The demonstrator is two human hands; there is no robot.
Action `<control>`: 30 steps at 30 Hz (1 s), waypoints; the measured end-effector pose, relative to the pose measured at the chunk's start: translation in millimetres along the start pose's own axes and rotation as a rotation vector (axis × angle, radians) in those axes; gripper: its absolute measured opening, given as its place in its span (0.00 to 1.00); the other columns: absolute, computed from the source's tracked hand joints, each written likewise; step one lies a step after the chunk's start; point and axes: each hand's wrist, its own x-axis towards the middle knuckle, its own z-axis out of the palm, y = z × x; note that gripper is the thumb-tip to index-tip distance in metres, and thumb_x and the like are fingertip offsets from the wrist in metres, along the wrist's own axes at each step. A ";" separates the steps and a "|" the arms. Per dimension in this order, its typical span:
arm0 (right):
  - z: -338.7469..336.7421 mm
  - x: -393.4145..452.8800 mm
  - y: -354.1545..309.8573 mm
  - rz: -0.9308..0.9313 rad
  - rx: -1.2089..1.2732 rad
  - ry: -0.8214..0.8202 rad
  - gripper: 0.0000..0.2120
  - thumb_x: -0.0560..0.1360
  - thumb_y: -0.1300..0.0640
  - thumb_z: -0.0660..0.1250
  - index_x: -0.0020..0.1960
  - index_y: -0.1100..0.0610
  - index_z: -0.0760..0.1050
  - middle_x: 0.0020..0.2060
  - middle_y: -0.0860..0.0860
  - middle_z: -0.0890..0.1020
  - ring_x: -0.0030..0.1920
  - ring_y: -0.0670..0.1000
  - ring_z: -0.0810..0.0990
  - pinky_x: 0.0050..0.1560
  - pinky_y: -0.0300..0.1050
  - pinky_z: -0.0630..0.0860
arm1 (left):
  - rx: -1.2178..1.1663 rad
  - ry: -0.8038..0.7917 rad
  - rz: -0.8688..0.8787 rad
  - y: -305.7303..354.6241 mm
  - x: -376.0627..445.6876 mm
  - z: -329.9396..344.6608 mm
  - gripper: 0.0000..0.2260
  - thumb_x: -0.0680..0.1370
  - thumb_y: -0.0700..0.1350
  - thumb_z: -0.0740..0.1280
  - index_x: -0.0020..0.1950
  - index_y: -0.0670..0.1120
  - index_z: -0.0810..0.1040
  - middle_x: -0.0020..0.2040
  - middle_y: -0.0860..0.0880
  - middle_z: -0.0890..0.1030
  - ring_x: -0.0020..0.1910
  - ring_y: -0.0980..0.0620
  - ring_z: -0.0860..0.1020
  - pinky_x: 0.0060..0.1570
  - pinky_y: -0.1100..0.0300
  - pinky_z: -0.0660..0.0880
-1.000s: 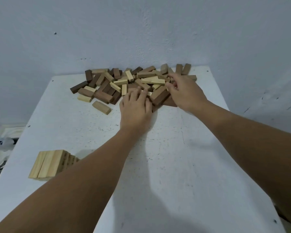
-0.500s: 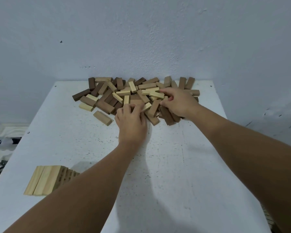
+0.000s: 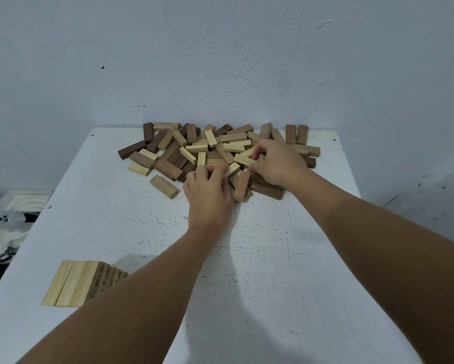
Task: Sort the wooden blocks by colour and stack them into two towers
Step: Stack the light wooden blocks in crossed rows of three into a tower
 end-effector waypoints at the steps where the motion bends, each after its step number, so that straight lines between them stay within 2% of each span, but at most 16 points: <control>1: 1.4 -0.4 -0.7 0.011 -0.017 0.023 0.08 0.75 0.50 0.74 0.47 0.45 0.75 0.42 0.41 0.76 0.49 0.52 0.78 0.51 0.53 0.78 | 0.000 -0.004 -0.001 -0.2 -0.2 0.0 0.13 0.83 0.43 0.64 0.66 0.53 0.80 0.58 0.49 0.75 0.56 0.48 0.66 0.60 0.53 0.62; 5: 0.2 -0.2 -4.3 0.010 -0.119 0.076 0.08 0.77 0.54 0.70 0.43 0.42 0.74 0.48 0.45 0.79 0.49 0.52 0.79 0.42 0.47 0.73 | -0.002 -0.006 0.010 -0.9 -0.1 0.6 0.14 0.83 0.42 0.64 0.67 0.52 0.80 0.57 0.49 0.75 0.56 0.48 0.66 0.61 0.51 0.64; 8: -2.4 -1.6 -6.1 0.007 -0.132 0.035 0.06 0.77 0.50 0.71 0.47 0.40 0.75 0.49 0.44 0.79 0.52 0.53 0.79 0.50 0.51 0.78 | -0.002 0.005 0.008 -1.1 0.2 0.6 0.14 0.83 0.42 0.64 0.66 0.52 0.80 0.57 0.49 0.75 0.56 0.48 0.66 0.61 0.50 0.65; 10: -2.1 -2.5 -4.7 -0.010 -0.126 0.022 0.05 0.78 0.48 0.70 0.47 0.39 0.76 0.46 0.42 0.77 0.53 0.52 0.78 0.55 0.54 0.78 | -0.005 0.011 0.002 -1.4 0.2 0.2 0.14 0.82 0.42 0.65 0.66 0.52 0.81 0.57 0.49 0.75 0.56 0.48 0.67 0.60 0.50 0.65; 13: -3.2 -4.2 -3.4 -0.048 -0.115 0.002 0.04 0.79 0.47 0.71 0.48 0.43 0.76 0.39 0.40 0.74 0.50 0.51 0.77 0.49 0.50 0.74 | -0.012 0.017 0.005 -1.6 -0.5 -0.3 0.15 0.81 0.40 0.65 0.66 0.51 0.81 0.57 0.48 0.76 0.56 0.46 0.68 0.60 0.50 0.65; 15: -3.3 -6.2 -3.4 -0.049 -0.097 0.010 0.04 0.78 0.48 0.72 0.47 0.44 0.77 0.39 0.40 0.74 0.50 0.51 0.78 0.50 0.51 0.75 | -0.020 0.028 0.009 -1.6 -0.7 -0.2 0.15 0.81 0.40 0.66 0.65 0.51 0.81 0.57 0.47 0.76 0.56 0.45 0.69 0.60 0.50 0.65; 19: 4.8 -20.7 3.2 -0.032 -0.074 0.178 0.03 0.78 0.48 0.73 0.49 0.45 0.80 0.45 0.43 0.80 0.51 0.50 0.79 0.56 0.55 0.76 | -0.061 0.087 0.024 -3.7 -1.9 -0.3 0.13 0.81 0.41 0.67 0.65 0.50 0.82 0.55 0.47 0.76 0.56 0.44 0.71 0.61 0.45 0.68; 22: 9.0 -37.0 8.7 -0.058 -0.017 0.305 0.02 0.78 0.50 0.73 0.49 0.47 0.81 0.46 0.44 0.83 0.49 0.50 0.81 0.54 0.56 0.78 | -0.108 0.157 0.033 -3.7 -3.6 -4.4 0.14 0.80 0.39 0.68 0.65 0.49 0.82 0.54 0.46 0.76 0.56 0.44 0.72 0.61 0.42 0.71; 24: 7.7 -48.3 10.8 -0.066 0.037 0.323 0.02 0.78 0.53 0.73 0.50 0.49 0.82 0.45 0.45 0.84 0.48 0.50 0.82 0.53 0.56 0.79 | -0.148 0.195 0.027 -1.5 -5.7 -8.5 0.15 0.80 0.38 0.68 0.65 0.49 0.82 0.54 0.46 0.76 0.55 0.45 0.72 0.59 0.42 0.72; 27: 5.6 -69.2 11.9 -0.073 0.077 0.292 0.03 0.78 0.55 0.73 0.51 0.51 0.82 0.45 0.45 0.84 0.48 0.48 0.82 0.53 0.53 0.81 | -0.196 0.235 0.006 3.7 -17.7 -16.3 0.15 0.80 0.40 0.66 0.65 0.50 0.82 0.54 0.46 0.76 0.54 0.45 0.73 0.58 0.45 0.72; 30: 4.3 -92.6 14.7 -0.087 0.130 0.385 0.03 0.78 0.56 0.73 0.52 0.52 0.82 0.44 0.44 0.84 0.45 0.46 0.81 0.52 0.47 0.81 | -0.250 0.191 -0.027 11.0 -44.9 -25.1 0.14 0.81 0.44 0.65 0.66 0.51 0.82 0.56 0.49 0.76 0.56 0.51 0.71 0.59 0.55 0.65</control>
